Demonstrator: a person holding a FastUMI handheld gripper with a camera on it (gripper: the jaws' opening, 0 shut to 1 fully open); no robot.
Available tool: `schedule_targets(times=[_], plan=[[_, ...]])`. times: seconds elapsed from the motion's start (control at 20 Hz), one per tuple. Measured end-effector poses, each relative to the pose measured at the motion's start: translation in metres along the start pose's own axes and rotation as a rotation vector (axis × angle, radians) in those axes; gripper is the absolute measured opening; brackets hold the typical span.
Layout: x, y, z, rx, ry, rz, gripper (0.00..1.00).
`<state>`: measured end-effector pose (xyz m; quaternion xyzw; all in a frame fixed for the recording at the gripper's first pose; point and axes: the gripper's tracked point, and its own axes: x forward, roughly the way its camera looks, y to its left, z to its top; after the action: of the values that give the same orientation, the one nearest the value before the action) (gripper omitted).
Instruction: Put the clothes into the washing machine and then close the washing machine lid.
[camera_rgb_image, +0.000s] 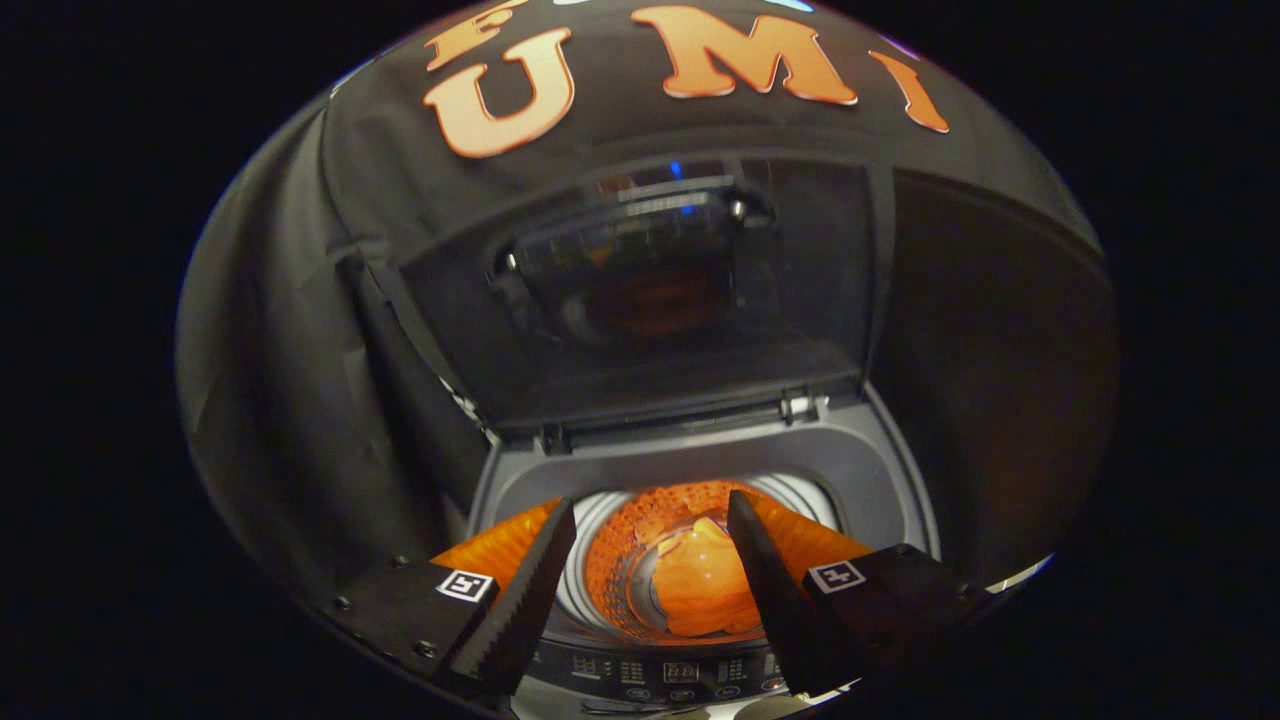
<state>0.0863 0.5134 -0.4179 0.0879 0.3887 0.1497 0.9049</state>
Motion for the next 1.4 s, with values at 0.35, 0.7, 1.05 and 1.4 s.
schedule_targets(times=[0.35,0.7,1.05,1.4], plan=[[-0.059,0.0,0.112,0.03,-0.236,-0.003,0.98],[-0.08,0.012,0.192,-0.056,-0.404,-0.002,0.98],[-0.008,0.004,0.254,-0.194,-0.368,-0.041,0.98],[0.068,-0.014,0.253,-0.12,-0.254,-0.053,0.98]])
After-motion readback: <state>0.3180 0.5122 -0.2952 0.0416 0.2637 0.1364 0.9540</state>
